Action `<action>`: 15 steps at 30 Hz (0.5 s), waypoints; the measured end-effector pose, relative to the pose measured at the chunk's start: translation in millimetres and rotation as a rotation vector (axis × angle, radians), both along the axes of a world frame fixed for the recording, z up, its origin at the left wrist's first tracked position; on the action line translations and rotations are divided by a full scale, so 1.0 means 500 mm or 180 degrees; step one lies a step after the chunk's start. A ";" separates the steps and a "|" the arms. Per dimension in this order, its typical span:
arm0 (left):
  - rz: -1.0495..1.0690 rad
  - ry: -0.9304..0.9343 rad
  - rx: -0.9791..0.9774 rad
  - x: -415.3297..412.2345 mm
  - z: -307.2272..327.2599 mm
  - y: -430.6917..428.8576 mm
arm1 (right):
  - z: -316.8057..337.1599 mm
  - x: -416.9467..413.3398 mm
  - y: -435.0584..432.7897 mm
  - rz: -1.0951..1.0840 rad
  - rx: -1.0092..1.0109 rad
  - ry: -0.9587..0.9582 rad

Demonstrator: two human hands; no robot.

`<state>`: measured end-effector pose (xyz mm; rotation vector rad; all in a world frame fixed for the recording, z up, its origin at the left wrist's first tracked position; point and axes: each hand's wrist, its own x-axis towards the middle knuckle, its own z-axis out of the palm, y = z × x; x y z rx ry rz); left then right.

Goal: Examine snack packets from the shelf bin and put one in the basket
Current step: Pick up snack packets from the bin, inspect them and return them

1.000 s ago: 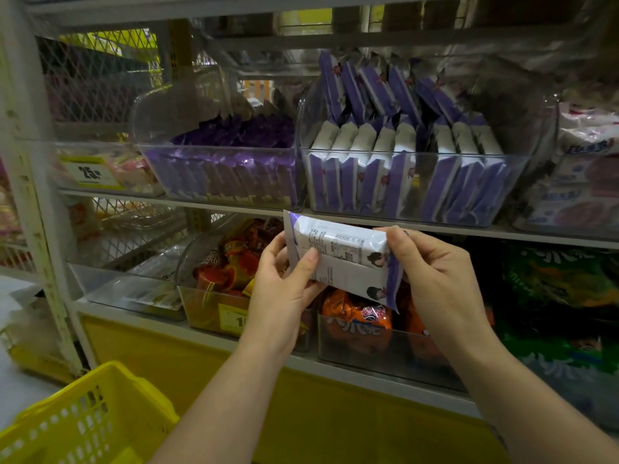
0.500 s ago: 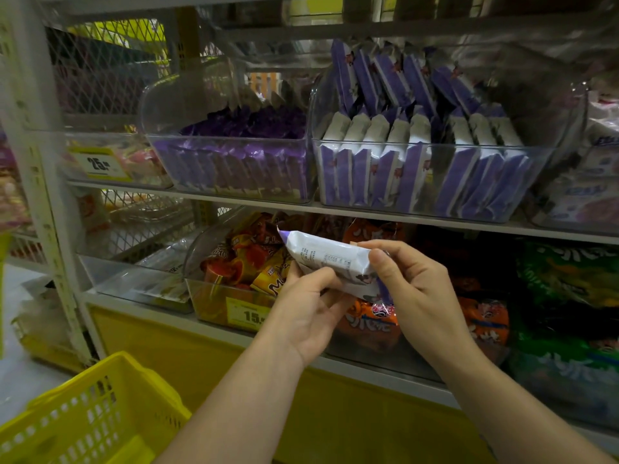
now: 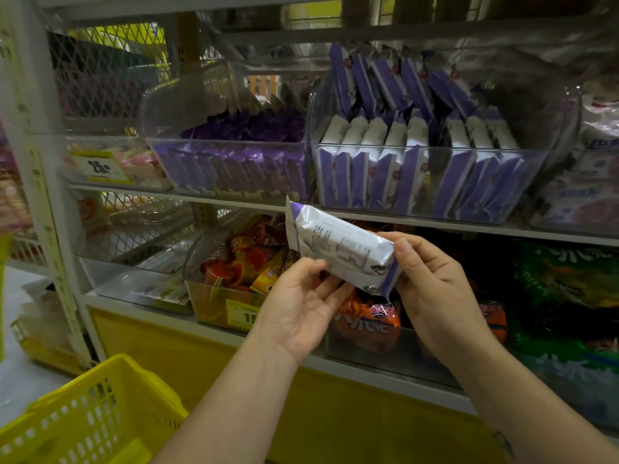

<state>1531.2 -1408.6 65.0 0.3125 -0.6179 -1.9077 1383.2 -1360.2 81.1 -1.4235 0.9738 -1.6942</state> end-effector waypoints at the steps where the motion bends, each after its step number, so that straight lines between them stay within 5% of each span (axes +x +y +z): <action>1: 0.0003 -0.0022 -0.0047 0.002 0.002 0.001 | 0.003 0.000 0.002 0.0003 -0.0018 -0.0017; 8: 0.0378 -0.1130 -0.1338 -0.001 0.051 0.035 | 0.065 0.002 0.025 -0.0082 -0.0285 -0.0179; 15: 0.1266 -0.1604 -0.2179 -0.024 0.164 0.051 | 0.163 -0.015 0.047 -0.0693 -0.0882 0.1583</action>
